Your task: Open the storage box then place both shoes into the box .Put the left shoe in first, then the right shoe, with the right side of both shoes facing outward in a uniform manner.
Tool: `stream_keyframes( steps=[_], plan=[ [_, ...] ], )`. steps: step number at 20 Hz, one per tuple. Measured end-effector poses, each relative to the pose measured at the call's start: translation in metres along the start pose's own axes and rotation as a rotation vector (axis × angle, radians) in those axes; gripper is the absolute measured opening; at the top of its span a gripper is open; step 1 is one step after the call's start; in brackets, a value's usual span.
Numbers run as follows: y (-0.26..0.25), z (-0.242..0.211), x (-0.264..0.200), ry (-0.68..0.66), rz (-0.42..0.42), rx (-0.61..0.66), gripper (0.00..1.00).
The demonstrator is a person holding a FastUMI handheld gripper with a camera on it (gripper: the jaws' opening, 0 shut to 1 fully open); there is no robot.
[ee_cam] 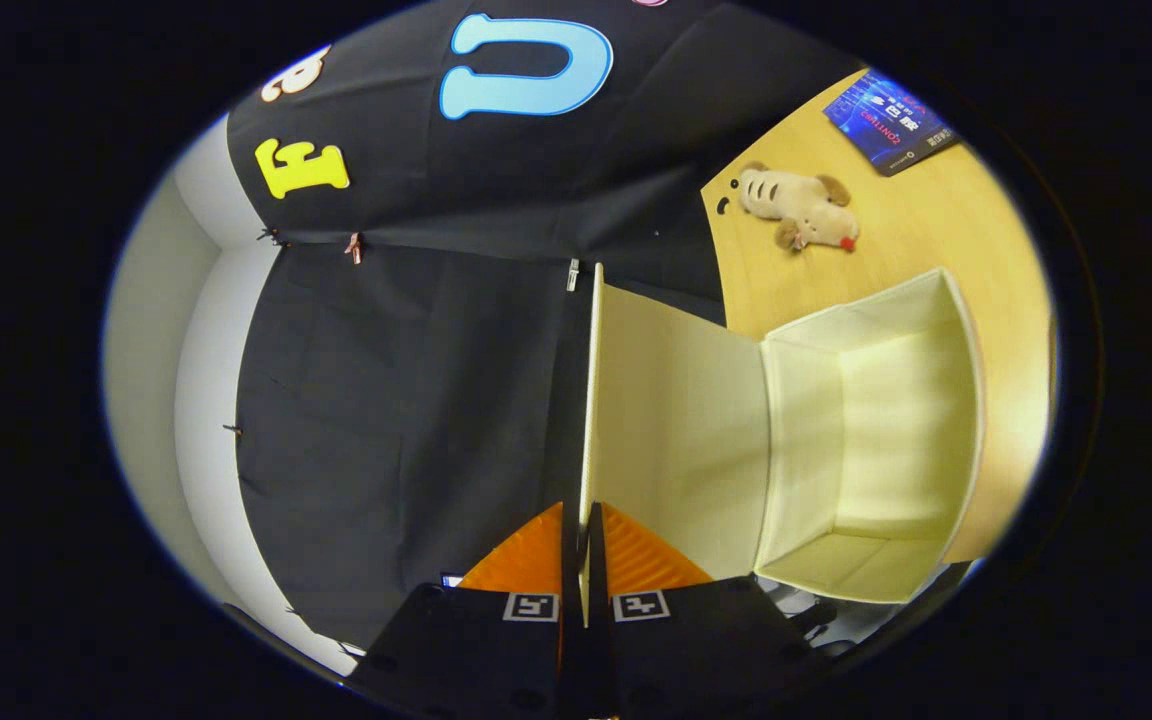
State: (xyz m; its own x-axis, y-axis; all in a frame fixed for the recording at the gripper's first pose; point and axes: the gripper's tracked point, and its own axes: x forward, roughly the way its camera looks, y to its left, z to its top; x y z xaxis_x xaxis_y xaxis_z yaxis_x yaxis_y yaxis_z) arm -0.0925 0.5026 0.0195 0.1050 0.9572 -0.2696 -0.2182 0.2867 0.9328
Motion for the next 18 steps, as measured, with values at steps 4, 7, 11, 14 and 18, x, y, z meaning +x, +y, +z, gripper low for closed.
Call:
stream_keyframes(
  steps=[4, 7, 11, 14, 18],
  plan=[
    [0.009, -0.014, 0.047, 0.020, -0.035, 0.019, 0.05],
    [0.012, -0.019, 0.079, 0.017, -0.047, 0.032, 0.05],
    [0.006, -0.021, 0.114, -0.004, -0.073, 0.042, 0.05],
    [0.002, -0.022, 0.126, 0.006, -0.077, 0.044, 0.05],
    [-0.008, -0.016, 0.108, -0.033, -0.101, -0.032, 0.05]
  ],
)
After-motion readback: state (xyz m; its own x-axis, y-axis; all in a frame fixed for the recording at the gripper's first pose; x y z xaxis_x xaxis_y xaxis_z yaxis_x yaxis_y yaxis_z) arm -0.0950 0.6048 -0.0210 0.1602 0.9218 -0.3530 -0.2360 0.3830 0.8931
